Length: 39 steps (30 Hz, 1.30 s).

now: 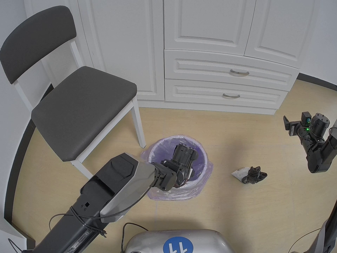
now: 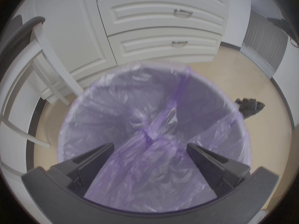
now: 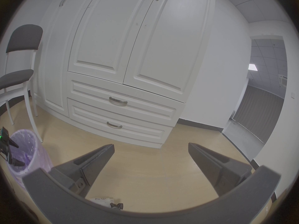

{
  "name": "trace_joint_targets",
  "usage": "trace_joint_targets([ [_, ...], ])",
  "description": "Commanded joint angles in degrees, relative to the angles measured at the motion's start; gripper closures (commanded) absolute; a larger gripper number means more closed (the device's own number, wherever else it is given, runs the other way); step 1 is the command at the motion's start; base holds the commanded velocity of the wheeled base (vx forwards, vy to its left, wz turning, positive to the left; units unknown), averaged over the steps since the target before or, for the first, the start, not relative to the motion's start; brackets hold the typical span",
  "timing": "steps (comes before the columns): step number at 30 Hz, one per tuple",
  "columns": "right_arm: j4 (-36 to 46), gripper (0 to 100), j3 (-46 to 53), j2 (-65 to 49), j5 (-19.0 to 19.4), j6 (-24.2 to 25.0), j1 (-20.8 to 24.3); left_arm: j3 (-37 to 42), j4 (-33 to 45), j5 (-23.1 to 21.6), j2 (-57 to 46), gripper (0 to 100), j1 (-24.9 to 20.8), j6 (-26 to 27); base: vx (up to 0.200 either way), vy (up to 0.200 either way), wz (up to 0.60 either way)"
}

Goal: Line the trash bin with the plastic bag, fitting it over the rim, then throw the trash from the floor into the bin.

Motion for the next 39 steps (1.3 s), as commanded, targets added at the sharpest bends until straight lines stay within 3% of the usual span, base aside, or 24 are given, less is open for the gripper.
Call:
trace_joint_targets([
  [1,-0.2,0,0.3,0.2,0.0,0.0,0.0,6.8,5.0,-0.2,-4.5,0,-1.8,-0.3,0.0,0.0,0.0],
  [11,-0.1,0,0.2,0.0,0.0,0.0,-0.6,8.3,8.8,-0.3,-6.7,0,-1.8,-4.4,0.0,0.0,0.0],
  [19,-0.1,0,0.1,0.3,0.0,0.0,-0.6,-0.6,9.4,-0.3,-3.2,0,0.1,-4.0,0.0,0.0,0.0],
  [29,0.1,0,-0.2,1.0,0.0,0.0,-0.6,-0.6,9.8,-2.5,-1.2,0,1.2,-2.7,0.0,0.0,0.0],
  [30,0.1,0,-0.2,1.0,0.0,0.0,-0.6,-0.6,9.7,-2.5,-1.2,100,1.3,-2.7,0.0,0.0,0.0],
  [39,0.0,0,-0.1,1.4,-0.1,0.0,-0.5,-0.6,5.0,-2.9,-1.4,100,2.4,-2.2,0.0,0.0,0.0],
])
